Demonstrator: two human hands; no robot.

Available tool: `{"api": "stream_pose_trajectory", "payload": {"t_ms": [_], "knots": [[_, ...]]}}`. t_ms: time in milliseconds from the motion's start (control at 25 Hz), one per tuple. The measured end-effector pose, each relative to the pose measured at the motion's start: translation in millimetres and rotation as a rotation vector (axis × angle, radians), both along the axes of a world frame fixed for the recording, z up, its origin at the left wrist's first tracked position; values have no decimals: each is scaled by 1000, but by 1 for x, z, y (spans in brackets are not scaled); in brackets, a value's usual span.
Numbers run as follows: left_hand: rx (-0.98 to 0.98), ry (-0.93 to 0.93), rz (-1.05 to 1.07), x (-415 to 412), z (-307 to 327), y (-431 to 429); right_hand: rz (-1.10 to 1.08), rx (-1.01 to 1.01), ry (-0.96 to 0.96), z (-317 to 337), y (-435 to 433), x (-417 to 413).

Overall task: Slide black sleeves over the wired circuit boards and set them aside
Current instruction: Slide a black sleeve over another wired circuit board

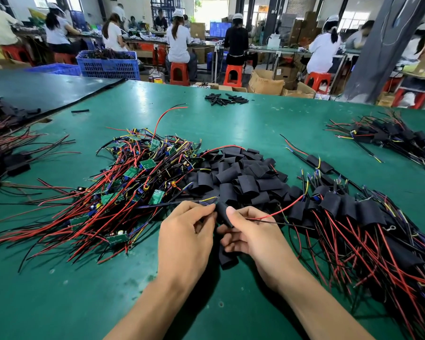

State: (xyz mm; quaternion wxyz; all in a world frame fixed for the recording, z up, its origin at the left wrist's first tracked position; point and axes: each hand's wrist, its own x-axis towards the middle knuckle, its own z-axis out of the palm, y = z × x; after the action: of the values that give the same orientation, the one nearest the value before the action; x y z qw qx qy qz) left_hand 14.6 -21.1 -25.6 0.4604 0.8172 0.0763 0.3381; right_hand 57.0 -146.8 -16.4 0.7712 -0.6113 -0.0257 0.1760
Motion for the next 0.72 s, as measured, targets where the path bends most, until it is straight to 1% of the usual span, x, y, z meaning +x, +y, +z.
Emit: {"api": "stream_pose_trajectory", "payload": {"t_ms": [160,320,440,640,720], "knots": [[-40,33,-16,1,4,4,-11,-45,-23,-1,1,-1],[-231,199,-103,1,8,8,14,-87,-62,-2,-1,1],[-266,282,-165,1,10,10,28,-101,-74,-5,-2,1],[-280,257,-120,2,10,7,29,-120,-104,-7,0,0],[-237,233,-76,2,8,5,11,-173,-139,-9,1,-1]]}}
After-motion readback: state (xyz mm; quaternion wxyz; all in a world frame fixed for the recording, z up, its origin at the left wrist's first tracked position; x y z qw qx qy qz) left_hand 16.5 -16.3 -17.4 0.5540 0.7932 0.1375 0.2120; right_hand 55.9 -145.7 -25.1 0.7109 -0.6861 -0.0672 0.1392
